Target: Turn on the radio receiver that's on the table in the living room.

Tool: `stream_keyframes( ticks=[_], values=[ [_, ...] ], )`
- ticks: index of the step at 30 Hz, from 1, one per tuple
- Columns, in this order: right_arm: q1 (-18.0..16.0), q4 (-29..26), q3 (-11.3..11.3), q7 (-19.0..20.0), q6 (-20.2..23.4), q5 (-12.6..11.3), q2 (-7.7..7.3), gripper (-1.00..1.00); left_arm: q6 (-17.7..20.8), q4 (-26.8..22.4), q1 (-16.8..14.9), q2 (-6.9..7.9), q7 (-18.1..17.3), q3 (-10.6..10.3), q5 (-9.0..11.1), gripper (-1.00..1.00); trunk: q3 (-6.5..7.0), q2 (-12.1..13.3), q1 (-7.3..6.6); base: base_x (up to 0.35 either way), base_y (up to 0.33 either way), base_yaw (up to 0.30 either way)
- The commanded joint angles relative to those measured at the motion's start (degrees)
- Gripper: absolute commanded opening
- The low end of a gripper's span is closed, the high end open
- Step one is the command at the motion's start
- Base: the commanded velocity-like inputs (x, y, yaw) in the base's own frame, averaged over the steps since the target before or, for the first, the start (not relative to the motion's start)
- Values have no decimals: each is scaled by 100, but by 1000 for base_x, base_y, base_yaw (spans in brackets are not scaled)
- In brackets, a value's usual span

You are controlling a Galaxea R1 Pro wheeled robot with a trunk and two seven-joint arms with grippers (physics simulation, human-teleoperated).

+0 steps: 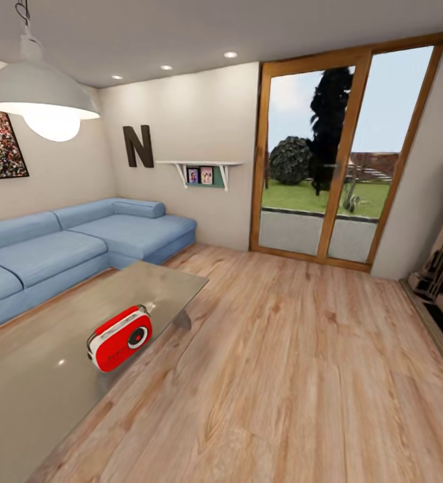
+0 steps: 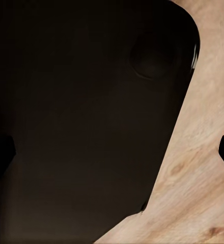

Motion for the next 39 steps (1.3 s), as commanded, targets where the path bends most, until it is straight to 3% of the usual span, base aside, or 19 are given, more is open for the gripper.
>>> stream_keyframes(
  ticks=[1,39],
  values=[
    [0,0,0,0,-2,12,2,100,-4,0,0,0,0,-1,1,100,0,0,0,326,0,0],
    [0,1,-2,0,-4,-35,-8,100,-26,0,0,0,0,8,0,100,0,0,0,326,0,0]
  ],
)
